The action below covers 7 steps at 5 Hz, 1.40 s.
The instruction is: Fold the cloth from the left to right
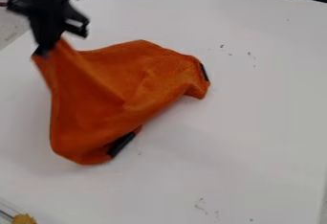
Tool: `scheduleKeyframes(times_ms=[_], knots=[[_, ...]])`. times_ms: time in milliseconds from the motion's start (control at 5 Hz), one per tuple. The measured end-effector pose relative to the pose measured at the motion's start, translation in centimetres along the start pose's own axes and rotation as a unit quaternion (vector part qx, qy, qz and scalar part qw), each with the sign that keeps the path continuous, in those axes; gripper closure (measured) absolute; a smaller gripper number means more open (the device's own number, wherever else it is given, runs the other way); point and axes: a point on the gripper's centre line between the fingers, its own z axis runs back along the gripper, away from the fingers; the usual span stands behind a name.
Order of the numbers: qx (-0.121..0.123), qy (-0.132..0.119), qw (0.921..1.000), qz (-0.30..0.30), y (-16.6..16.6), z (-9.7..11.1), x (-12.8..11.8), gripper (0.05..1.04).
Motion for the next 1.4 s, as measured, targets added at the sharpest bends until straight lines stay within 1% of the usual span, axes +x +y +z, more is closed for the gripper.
scheduleKeyframes(times_ms=[200, 400, 600, 800, 1000, 1200, 1400], knots=[[-0.018, -0.001, 0.9996, -0.020, -3.9, 0.0, 2.2, 1.012], [-0.051, 0.001, 0.9978, -0.042, -8.0, -0.7, 3.8, 1.012], [-0.082, 0.003, 0.9955, -0.048, -10.4, -1.6, 4.5, 1.012], [-0.112, -0.002, 0.9928, -0.041, -12.0, -2.7, 4.8, 0.988], [-0.140, -0.018, 0.9899, -0.016, -13.1, -3.2, 4.9, 0.817], [-0.163, -0.025, 0.9862, -0.012, -14.0, -3.5, 5.2, 0.538], [-0.174, -0.033, 0.9839, -0.024, -14.3, -3.3, 5.4, 0.240]])
